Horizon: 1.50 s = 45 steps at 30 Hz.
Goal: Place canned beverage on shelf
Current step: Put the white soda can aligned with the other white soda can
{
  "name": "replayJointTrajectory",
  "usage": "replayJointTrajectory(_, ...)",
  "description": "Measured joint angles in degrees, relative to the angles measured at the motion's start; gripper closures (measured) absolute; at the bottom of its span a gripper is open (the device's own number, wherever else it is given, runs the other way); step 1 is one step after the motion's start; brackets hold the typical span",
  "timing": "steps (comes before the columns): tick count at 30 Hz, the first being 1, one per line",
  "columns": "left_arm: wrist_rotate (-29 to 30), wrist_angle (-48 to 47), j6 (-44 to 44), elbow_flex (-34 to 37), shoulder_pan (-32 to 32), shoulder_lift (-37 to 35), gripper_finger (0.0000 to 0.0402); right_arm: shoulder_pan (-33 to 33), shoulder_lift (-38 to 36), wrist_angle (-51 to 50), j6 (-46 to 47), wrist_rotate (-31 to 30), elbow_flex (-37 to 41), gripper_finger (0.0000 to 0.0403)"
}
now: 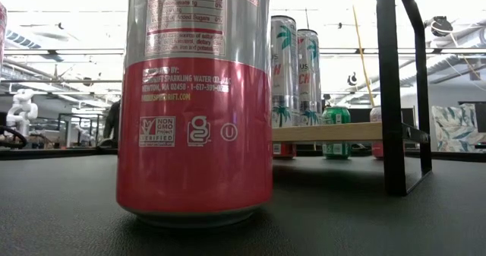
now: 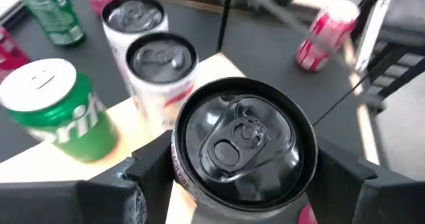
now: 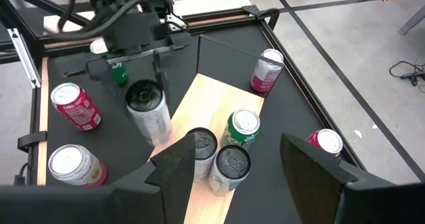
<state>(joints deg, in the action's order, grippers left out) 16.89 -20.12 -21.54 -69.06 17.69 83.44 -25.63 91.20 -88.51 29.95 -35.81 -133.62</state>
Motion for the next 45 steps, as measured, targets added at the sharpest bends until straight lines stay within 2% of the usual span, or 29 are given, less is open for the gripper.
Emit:
replayJointTrajectory(2,-0.1,6.0,-0.6,3.3,-0.2,-1.3,0.0143,0.0,0.0,0.0,0.0,0.0,0.0,0.0206)
replayJointTrajectory(6,0.9,12.2,0.0,7.0,-0.2,-2.0,0.0143,0.0,0.0,0.0,0.4,0.0,0.0,0.0206)
replayJointTrajectory(23,1.2,14.2,0.8,6.9,-1.5,2.9,0.0143,0.0,0.0,0.8,1.5,-1.8,0.0,0.0206)
replayJointTrajectory(45,0.2,15.0,1.0,6.9,-2.2,4.8,0.0143,0.0,0.0,0.8,2.3,-1.9,0.0,0.0206)
